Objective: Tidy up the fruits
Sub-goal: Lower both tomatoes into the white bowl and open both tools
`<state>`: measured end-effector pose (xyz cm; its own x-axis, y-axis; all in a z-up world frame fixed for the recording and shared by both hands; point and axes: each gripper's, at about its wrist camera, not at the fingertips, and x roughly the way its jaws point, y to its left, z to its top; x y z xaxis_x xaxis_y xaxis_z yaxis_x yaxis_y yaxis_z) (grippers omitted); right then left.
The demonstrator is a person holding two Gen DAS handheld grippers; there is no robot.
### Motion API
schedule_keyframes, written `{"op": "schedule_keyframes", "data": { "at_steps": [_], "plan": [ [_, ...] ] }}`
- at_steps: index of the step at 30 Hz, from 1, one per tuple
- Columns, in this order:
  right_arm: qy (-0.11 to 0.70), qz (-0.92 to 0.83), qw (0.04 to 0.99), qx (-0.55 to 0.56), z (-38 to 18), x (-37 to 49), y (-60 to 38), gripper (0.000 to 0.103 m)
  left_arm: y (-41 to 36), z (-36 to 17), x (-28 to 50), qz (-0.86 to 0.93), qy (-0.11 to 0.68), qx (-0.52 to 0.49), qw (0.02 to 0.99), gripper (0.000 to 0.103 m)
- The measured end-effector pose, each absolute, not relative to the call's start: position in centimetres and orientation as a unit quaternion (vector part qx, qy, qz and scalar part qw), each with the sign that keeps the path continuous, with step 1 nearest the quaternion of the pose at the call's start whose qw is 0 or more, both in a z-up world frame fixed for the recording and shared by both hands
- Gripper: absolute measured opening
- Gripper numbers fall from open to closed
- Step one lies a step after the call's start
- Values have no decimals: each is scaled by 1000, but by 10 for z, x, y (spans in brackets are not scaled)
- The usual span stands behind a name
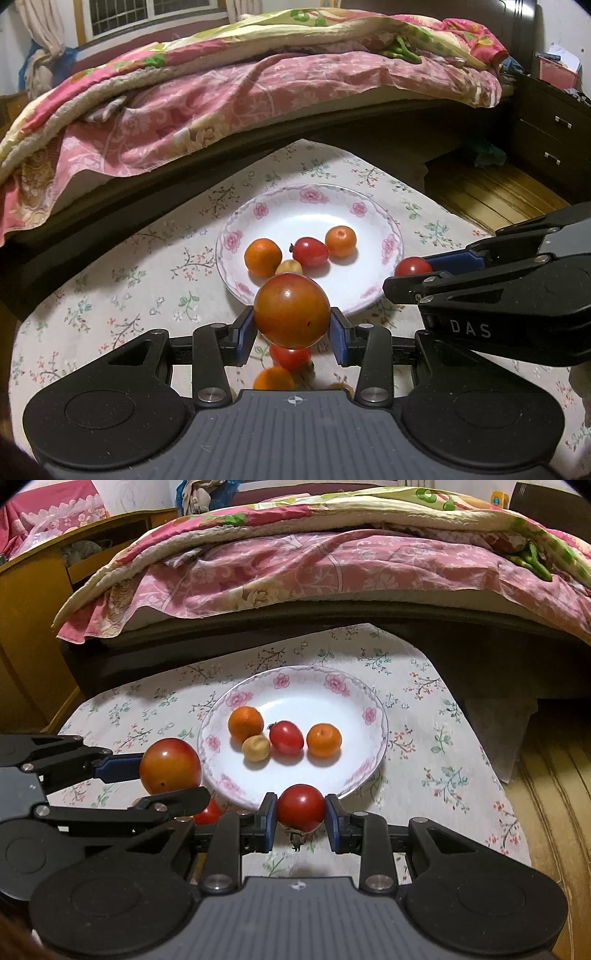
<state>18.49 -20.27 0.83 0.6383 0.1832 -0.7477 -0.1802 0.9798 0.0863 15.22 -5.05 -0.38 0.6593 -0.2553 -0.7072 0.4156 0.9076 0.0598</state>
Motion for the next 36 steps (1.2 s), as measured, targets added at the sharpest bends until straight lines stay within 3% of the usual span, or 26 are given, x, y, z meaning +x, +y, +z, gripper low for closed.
{"op": "schedule_keyframes", "data": {
  "at_steps": [36],
  "plan": [
    [438, 90, 892, 66, -27, 275, -231, 32, -69, -29, 242, -211, 364, 129, 898, 50]
  ]
}}
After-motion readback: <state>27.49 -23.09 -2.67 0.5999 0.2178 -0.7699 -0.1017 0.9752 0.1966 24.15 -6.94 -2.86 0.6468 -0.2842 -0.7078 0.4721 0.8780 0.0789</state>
